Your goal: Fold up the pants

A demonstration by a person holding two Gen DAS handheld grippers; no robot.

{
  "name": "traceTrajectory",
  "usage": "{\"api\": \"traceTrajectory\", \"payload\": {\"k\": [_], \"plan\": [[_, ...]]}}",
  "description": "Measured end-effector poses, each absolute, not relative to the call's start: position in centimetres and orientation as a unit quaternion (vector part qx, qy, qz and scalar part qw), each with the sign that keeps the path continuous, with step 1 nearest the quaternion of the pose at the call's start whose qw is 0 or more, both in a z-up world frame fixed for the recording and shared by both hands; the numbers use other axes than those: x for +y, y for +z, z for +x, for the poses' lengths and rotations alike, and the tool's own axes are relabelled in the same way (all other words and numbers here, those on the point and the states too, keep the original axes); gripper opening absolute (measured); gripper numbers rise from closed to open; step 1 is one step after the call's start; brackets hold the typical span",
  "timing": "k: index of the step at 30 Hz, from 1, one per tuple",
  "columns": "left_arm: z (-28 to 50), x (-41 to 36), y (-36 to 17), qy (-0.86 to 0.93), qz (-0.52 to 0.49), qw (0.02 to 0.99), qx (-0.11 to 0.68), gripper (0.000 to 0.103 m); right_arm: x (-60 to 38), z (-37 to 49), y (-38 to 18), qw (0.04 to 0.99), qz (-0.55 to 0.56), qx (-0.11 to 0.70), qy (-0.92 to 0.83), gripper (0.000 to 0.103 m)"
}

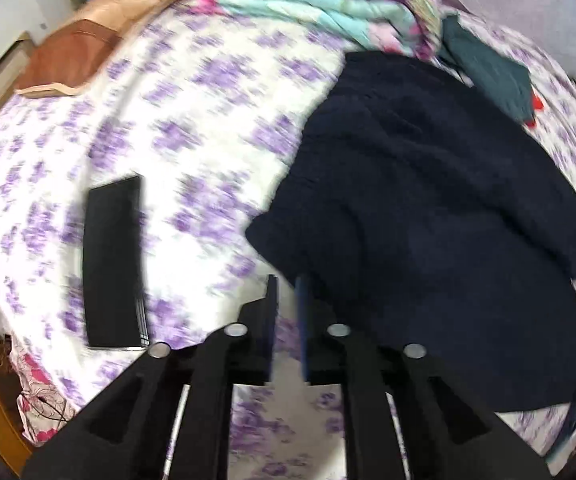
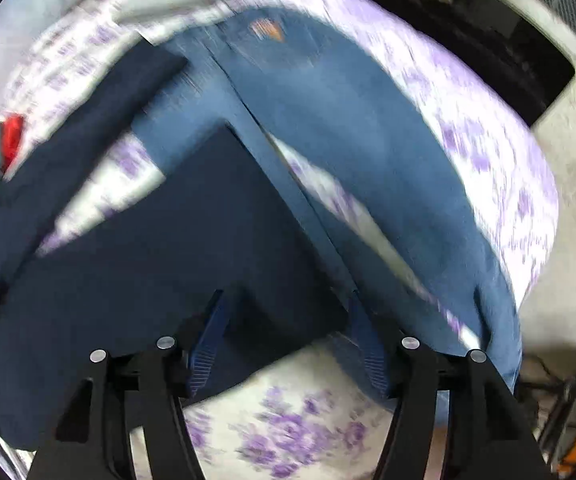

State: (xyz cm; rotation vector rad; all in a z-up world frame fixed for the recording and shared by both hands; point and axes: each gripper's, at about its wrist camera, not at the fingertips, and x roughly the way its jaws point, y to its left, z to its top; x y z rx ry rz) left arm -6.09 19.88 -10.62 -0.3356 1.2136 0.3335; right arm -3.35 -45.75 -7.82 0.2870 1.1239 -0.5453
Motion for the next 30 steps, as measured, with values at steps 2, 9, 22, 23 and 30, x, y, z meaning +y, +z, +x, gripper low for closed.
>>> {"api": "traceTrajectory", "payload": {"k": [2,9,22,23,30], "plan": [[-6.1,21.0,-9.3,0.164,-0.171,0.807,0.541,0.026,-44.2,-2.4,-6.1,0.828,0.108,0.495,-0.242,0.07],[-2.8,15.6,-8.1,0.115,-0.134,0.842,0.51,0.06,-42.2,4.5,-4.9,0.865,0.171,0.452,-0.137,0.072],[2.2,9.7,-14.6,0.122,-0.031,0.798,0.59,0.06,-48.6,17.8,-9.9,0.832,0.248,0.465,-0.172,0.059],[2.3,9.8,-14.7,0.126,-0.031,0.795,0.592,0.06,-48.7,18.6,-10.3,0.83,0.245,0.474,-0.164,0.038],[4.4,10.4,-11.0,0.107,0.016,0.823,0.558,0.059,-49.0,18.7,-7.0,0.853,0.197,0.464,-0.135,0.011]]}}
